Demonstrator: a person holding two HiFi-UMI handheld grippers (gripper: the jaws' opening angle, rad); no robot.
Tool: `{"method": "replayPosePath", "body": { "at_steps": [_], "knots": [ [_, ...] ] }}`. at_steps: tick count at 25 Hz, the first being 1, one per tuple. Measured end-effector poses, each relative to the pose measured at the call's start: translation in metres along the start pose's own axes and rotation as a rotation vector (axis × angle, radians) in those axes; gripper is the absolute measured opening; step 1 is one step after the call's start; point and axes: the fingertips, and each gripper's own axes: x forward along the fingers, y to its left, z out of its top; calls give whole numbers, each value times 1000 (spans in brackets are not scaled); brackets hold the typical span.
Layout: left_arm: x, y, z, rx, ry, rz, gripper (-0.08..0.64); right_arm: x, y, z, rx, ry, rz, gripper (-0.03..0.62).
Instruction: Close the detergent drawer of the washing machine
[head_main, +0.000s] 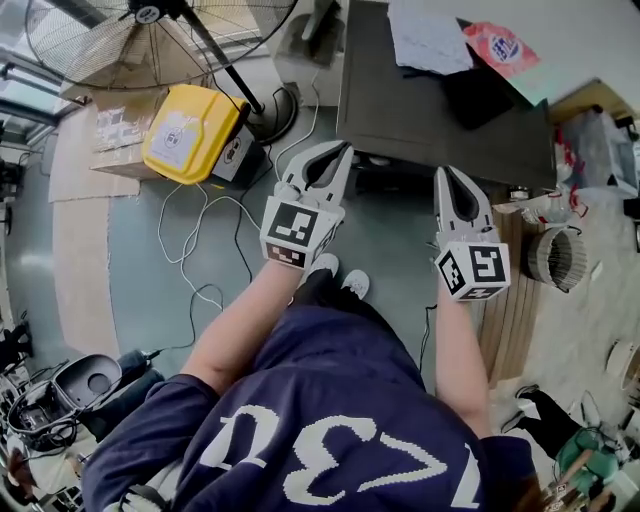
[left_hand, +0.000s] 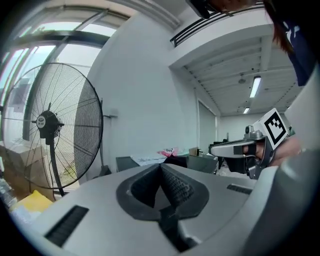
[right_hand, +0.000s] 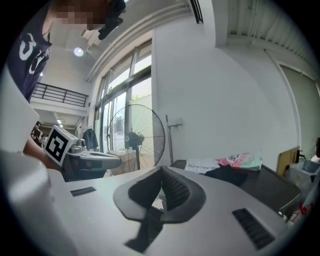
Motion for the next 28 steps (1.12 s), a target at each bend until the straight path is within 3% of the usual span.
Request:
{"method": "replayPosePath", "body": {
  "at_steps": [6,11,17,28],
  "knots": [
    [-28,-13,40,11,-71,17,18,-30,24,57,-4,-102,10,15],
    [-49,-18,61,7,-116,38,18,-50,40,82,-23,-155,21,15],
    [-67,-28,72,8,-167,40,18,-66,44,98,-43,-203,5,14],
    [-70,-34,84,11,-184,44,18,-74,46,108,-75,-209,7,14]
  ]
}}
